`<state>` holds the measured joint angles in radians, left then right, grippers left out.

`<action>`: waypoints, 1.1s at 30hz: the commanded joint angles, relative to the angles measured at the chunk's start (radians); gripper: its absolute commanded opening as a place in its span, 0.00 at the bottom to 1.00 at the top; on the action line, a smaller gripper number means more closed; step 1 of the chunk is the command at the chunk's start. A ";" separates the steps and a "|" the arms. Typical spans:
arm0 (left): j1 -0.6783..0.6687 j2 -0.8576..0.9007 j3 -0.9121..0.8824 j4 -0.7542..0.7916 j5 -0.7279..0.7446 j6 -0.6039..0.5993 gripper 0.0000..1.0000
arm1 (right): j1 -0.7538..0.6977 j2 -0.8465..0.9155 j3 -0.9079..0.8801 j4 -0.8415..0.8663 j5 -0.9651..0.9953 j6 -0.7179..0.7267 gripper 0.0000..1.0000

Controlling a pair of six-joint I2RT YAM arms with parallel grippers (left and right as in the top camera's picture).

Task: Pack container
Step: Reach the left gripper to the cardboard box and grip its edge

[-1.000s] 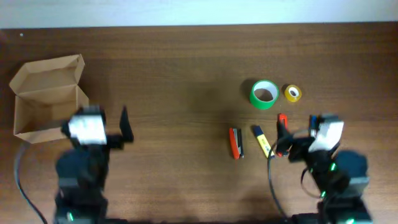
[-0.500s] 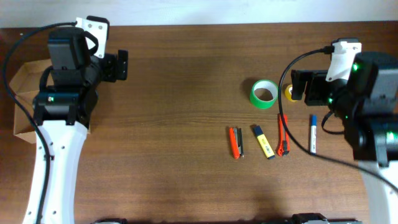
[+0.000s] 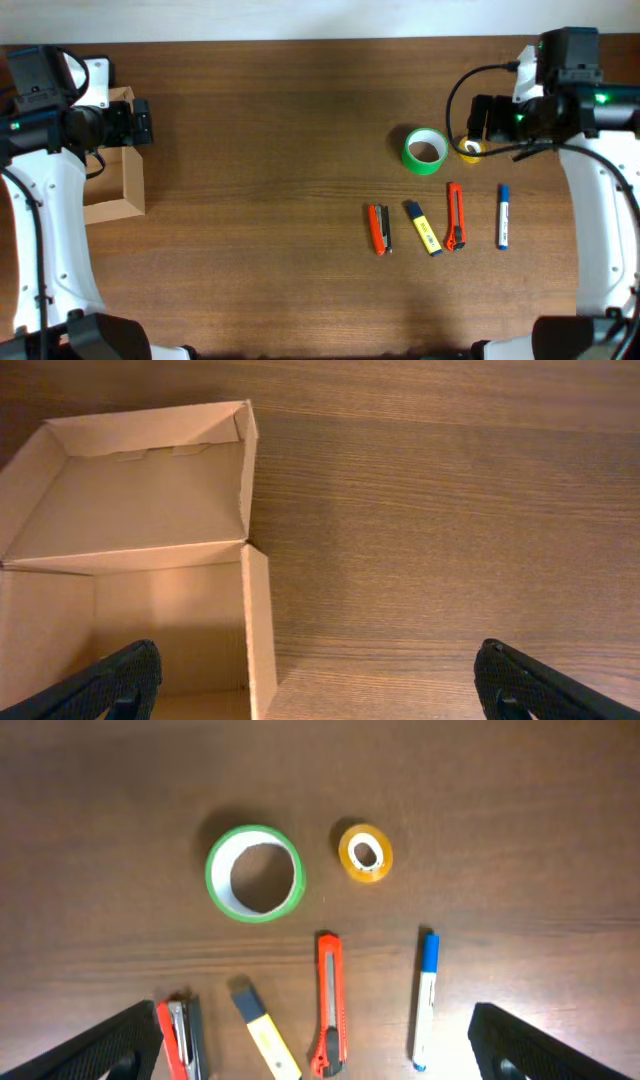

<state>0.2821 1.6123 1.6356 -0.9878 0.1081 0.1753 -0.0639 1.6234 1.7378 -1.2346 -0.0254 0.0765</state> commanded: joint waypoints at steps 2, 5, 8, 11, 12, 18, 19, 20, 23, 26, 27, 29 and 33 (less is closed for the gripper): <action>0.009 0.063 0.019 -0.048 -0.039 -0.029 0.90 | -0.003 0.025 0.024 -0.006 0.011 0.006 0.99; 0.009 0.185 0.019 -0.120 -0.083 -0.059 0.76 | -0.003 0.025 0.024 -0.006 0.011 0.007 0.99; 0.009 0.292 0.019 -0.169 -0.151 -0.074 0.72 | -0.003 0.025 0.024 -0.011 0.011 0.007 0.99; 0.009 0.352 0.019 -0.172 -0.180 -0.077 0.72 | -0.003 0.025 0.024 -0.023 0.011 0.007 0.99; 0.009 0.362 0.019 -0.168 -0.184 -0.077 0.72 | -0.003 0.025 0.024 -0.028 0.011 0.007 0.99; 0.009 0.372 0.019 -0.138 -0.236 -0.073 0.72 | -0.003 0.025 0.024 -0.051 0.011 0.007 0.99; 0.009 0.372 0.019 -0.134 -0.236 -0.073 0.72 | -0.003 0.025 0.024 -0.053 0.011 0.007 0.99; 0.009 0.372 0.019 -0.131 -0.236 -0.074 0.72 | -0.003 0.025 0.024 -0.054 0.011 0.007 0.99; 0.013 0.372 0.019 -0.121 -0.236 -0.085 0.65 | -0.003 0.025 0.024 -0.054 0.012 0.007 0.99; 0.031 0.375 0.019 -0.111 -0.198 -0.100 0.57 | -0.003 0.025 0.024 -0.053 0.012 0.007 0.99; 0.042 0.379 0.019 -0.109 -0.171 -0.101 0.57 | -0.003 0.025 0.024 -0.053 0.012 0.007 0.99; 0.056 0.395 0.019 -0.111 -0.148 -0.108 0.57 | -0.003 0.025 0.024 -0.053 0.012 0.007 0.99; 0.068 0.428 0.019 -0.117 -0.127 -0.107 0.57 | -0.003 0.025 0.024 -0.053 0.012 0.007 0.99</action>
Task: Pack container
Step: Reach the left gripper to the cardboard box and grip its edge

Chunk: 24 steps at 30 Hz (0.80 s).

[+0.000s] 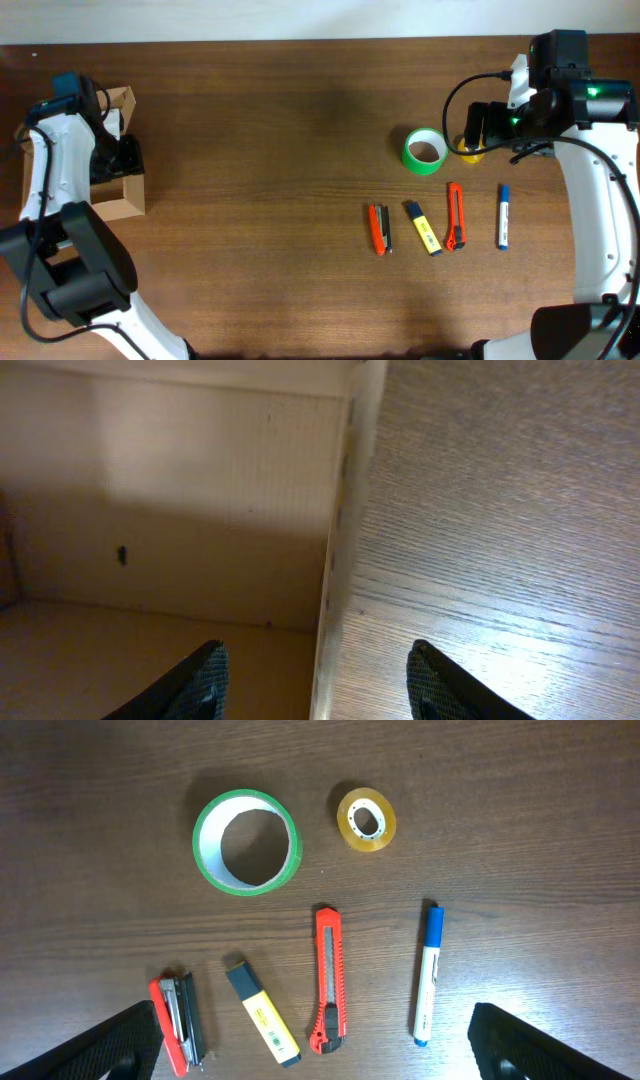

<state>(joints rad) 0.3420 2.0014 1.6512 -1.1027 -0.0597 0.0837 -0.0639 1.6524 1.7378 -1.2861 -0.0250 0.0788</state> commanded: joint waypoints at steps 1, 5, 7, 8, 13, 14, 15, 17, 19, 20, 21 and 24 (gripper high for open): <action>0.009 0.045 0.004 -0.002 0.058 -0.016 0.56 | -0.003 -0.004 0.024 -0.002 0.011 0.005 0.99; 0.009 0.064 0.004 -0.001 0.083 -0.016 0.48 | -0.003 -0.004 0.024 -0.001 0.011 0.005 0.99; 0.009 0.064 0.004 0.002 0.083 -0.016 0.34 | -0.003 -0.004 0.024 -0.001 0.011 0.005 0.99; 0.009 0.064 0.004 0.002 0.083 -0.016 0.27 | -0.003 -0.004 0.024 -0.001 0.011 0.005 0.99; 0.007 0.064 0.004 0.013 0.081 -0.034 0.02 | -0.003 -0.004 0.024 -0.001 0.012 0.005 0.99; 0.007 0.064 0.008 0.013 0.082 -0.048 0.02 | -0.003 -0.004 0.024 -0.001 0.012 0.005 0.99; 0.006 0.063 0.016 0.010 0.083 -0.059 0.02 | -0.003 -0.004 0.024 -0.001 0.012 0.005 0.99; 0.002 0.063 0.044 -0.003 0.083 -0.059 0.02 | -0.003 -0.004 0.024 0.000 0.013 0.005 0.99; -0.008 0.063 0.092 -0.039 0.082 -0.059 0.02 | -0.003 -0.004 0.024 0.003 0.027 0.005 0.99; -0.019 0.063 0.130 -0.064 0.082 -0.059 0.02 | -0.003 -0.004 0.024 0.003 0.043 0.005 0.99; -0.036 0.063 0.188 -0.103 0.082 -0.059 0.02 | -0.003 -0.004 0.024 0.003 0.055 0.005 0.99; -0.090 0.063 0.341 -0.182 0.052 -0.095 0.02 | -0.003 -0.004 0.024 0.006 0.072 0.005 0.99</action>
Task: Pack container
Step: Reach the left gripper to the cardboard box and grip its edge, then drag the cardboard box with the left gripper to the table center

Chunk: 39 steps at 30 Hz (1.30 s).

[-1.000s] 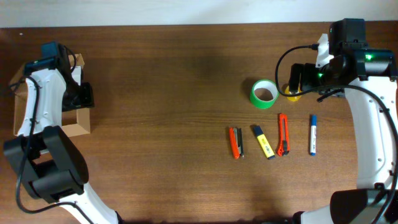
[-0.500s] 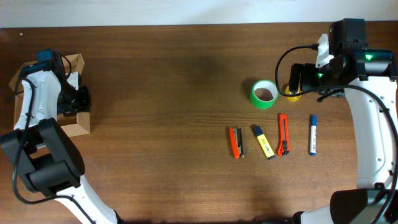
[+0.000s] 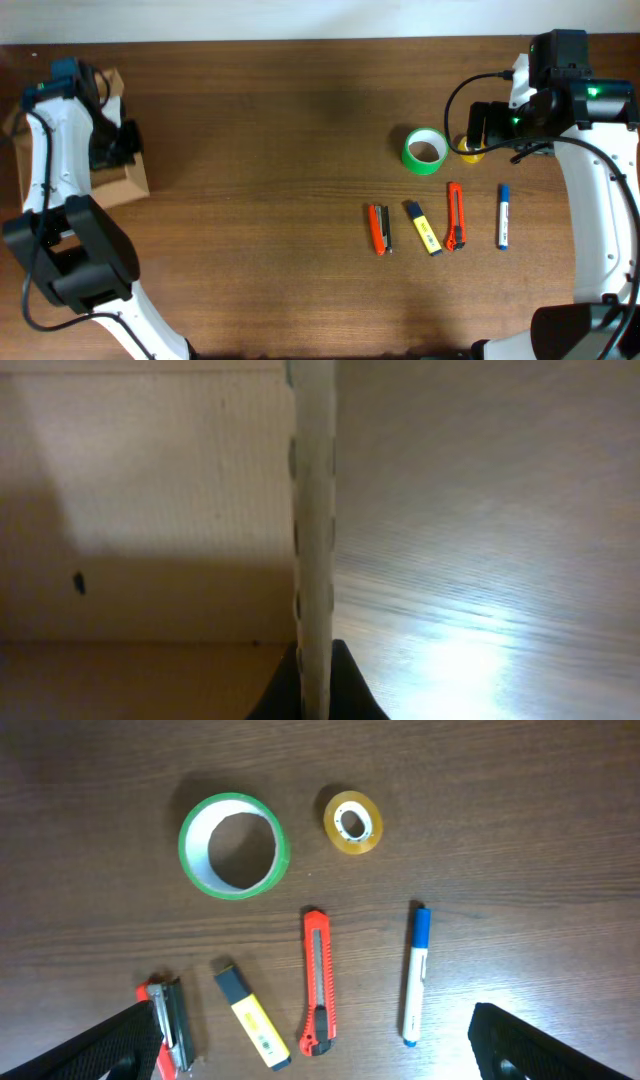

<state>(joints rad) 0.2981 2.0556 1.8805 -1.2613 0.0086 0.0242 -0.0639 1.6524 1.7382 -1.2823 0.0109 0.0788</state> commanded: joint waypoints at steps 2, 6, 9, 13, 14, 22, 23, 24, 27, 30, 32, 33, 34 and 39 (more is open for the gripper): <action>-0.100 0.008 0.237 -0.075 -0.016 -0.074 0.02 | -0.003 -0.004 0.024 0.007 0.036 0.005 0.99; -0.198 0.008 0.408 -0.133 -0.032 -0.166 0.02 | -0.003 -0.004 0.024 0.011 0.036 0.005 0.99; -0.292 0.008 0.480 -0.168 -0.058 -0.260 0.02 | -0.003 -0.004 0.024 0.011 0.036 0.005 0.99; -0.445 0.009 0.491 -0.168 -0.087 -0.333 0.02 | -0.003 -0.004 0.024 0.010 0.036 0.005 0.99; -0.484 0.009 0.491 -0.168 -0.108 -0.351 0.02 | -0.003 -0.004 0.024 0.010 0.036 0.005 0.99; -0.735 0.018 0.491 -0.185 -0.198 -0.443 0.02 | -0.003 -0.004 0.024 -0.005 0.035 0.008 0.99; -0.756 0.026 0.491 -0.196 -0.206 -0.473 0.02 | -0.003 -0.004 0.023 -0.008 0.035 0.008 0.99; -0.771 0.036 0.491 -0.202 -0.221 -0.503 0.02 | -0.003 -0.004 0.023 -0.009 0.035 0.008 0.99; -0.820 0.068 0.491 -0.197 -0.245 -0.572 0.02 | -0.003 -0.004 0.023 -0.013 0.035 0.008 0.99; -0.861 0.113 0.491 -0.186 -0.245 -0.623 0.02 | -0.003 -0.004 0.023 -0.016 0.035 0.008 0.99; -0.882 0.142 0.491 -0.173 -0.241 -0.627 0.02 | -0.003 -0.004 0.023 -0.018 0.035 0.008 0.99; -0.898 0.161 0.491 -0.165 -0.241 -0.627 0.02 | -0.003 -0.004 0.023 -0.020 0.035 0.008 0.99; -0.912 0.175 0.491 -0.160 -0.241 -0.627 0.02 | -0.003 -0.004 0.023 -0.020 0.035 0.008 0.99; -0.951 0.235 0.490 -0.134 -0.230 -0.628 0.02 | -0.003 -0.004 0.023 -0.020 0.035 0.008 0.99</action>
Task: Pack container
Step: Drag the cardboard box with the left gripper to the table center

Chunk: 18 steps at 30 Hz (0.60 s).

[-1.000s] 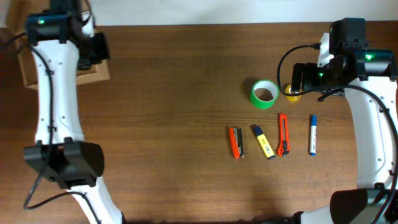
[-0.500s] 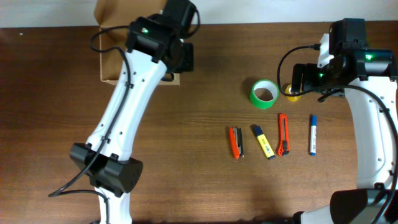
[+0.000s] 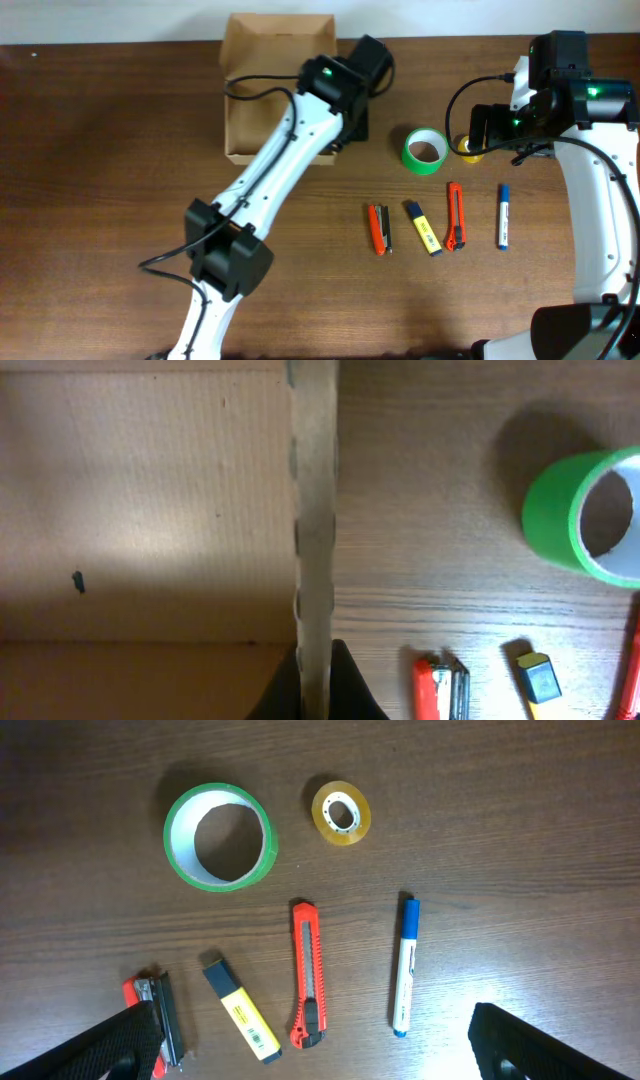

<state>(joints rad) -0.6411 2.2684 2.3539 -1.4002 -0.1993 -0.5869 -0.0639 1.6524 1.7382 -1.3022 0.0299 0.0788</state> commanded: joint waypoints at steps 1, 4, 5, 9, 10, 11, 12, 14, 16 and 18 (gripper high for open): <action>-0.013 0.031 0.016 0.010 0.001 -0.017 0.02 | -0.003 -0.004 0.023 0.000 0.016 0.008 0.99; -0.013 0.055 0.016 0.015 0.047 -0.043 0.02 | -0.003 -0.004 0.023 0.000 0.016 0.008 0.99; -0.013 0.064 0.016 0.016 0.045 -0.046 0.02 | -0.003 -0.004 0.023 0.000 0.016 0.008 0.99; -0.013 0.074 0.015 0.036 0.067 -0.047 0.02 | -0.003 -0.004 0.023 0.000 0.016 0.008 0.99; -0.013 0.074 0.015 0.047 0.076 -0.045 0.02 | -0.003 -0.004 0.023 0.000 0.016 0.008 0.99; -0.013 0.074 0.015 0.054 0.080 -0.045 0.02 | -0.003 -0.004 0.023 0.000 0.016 0.008 0.99; -0.013 0.075 0.012 0.061 0.084 -0.045 0.02 | -0.003 -0.004 0.023 0.000 0.016 0.008 0.99; -0.012 0.075 -0.007 0.078 0.084 -0.045 0.02 | -0.003 -0.004 0.023 0.000 0.016 0.008 0.99; -0.010 0.075 -0.036 0.093 0.084 -0.041 0.02 | -0.003 -0.004 0.023 0.000 0.016 0.008 0.99; -0.010 0.075 -0.068 0.111 0.083 -0.037 0.02 | -0.003 -0.004 0.023 0.000 0.016 0.008 0.99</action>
<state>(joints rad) -0.6544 2.3394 2.3253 -1.2987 -0.1146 -0.6220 -0.0639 1.6524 1.7382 -1.3022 0.0299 0.0792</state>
